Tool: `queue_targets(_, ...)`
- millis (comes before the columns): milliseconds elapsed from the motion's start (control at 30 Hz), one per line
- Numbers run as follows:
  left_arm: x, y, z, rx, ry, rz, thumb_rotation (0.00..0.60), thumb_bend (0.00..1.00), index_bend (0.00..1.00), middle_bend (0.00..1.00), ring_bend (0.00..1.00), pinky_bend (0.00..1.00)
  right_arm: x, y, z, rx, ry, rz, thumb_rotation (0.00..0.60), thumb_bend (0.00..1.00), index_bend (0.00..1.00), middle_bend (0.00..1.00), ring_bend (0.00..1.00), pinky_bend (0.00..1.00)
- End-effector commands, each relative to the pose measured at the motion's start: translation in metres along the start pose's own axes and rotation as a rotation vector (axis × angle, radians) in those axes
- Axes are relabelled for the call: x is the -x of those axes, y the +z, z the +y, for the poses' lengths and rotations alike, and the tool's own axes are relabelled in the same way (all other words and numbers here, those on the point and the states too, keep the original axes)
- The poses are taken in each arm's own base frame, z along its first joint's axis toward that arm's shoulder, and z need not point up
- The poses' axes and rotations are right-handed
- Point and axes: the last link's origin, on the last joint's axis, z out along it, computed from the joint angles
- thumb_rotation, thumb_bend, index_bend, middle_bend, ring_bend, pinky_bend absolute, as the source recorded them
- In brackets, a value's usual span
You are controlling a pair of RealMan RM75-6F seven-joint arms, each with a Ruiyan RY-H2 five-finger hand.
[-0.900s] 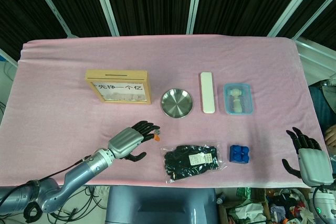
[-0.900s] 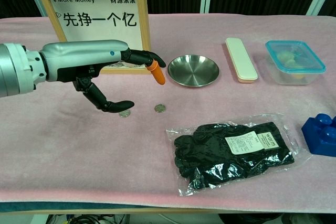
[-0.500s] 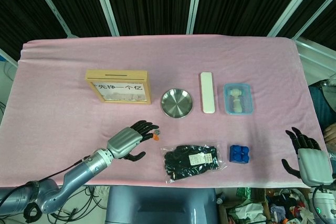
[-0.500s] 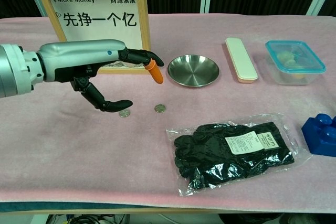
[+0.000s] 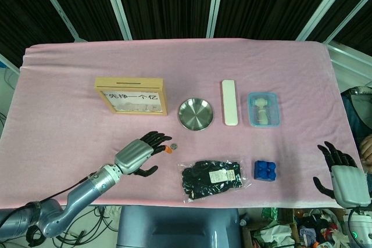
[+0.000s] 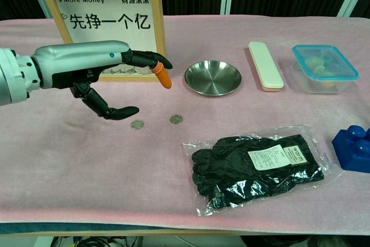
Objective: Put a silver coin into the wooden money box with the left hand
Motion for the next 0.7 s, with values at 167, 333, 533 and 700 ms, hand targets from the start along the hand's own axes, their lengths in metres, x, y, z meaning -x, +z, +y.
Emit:
queue_targets(167, 0.006, 0.001, -0.014, -0.032, 0.092, 0.030, 0.600, 0.42, 0.29, 0.07, 0.00, 0.00, 0.001, 0.002, 0.000, 0.005, 0.005, -0.001, 0.600, 0.23, 0.14, 0.06, 0.17, 0.18)
queue_targets(333, 0.016, 0.006, -0.031, -0.092, 0.141, 0.056, 0.600, 0.43, 0.29, 0.07, 0.00, 0.00, 0.000, 0.002, 0.000, 0.004, 0.008, -0.001, 0.600, 0.23, 0.14, 0.06, 0.17, 0.18)
queue_targets(533, 0.029, 0.016, -0.048, -0.167, 0.188, 0.037, 0.600, 0.43, 0.30, 0.07, 0.00, 0.00, 0.001, 0.003, 0.001, 0.005, 0.011, -0.004, 0.600, 0.23, 0.14, 0.06, 0.17, 0.18)
queue_targets(700, 0.039, 0.025, -0.046, -0.179, 0.217, 0.040, 0.600, 0.43, 0.32, 0.08, 0.00, 0.00, 0.001, 0.003, 0.001, 0.008, 0.014, -0.005, 0.600, 0.23, 0.14, 0.06, 0.17, 0.18)
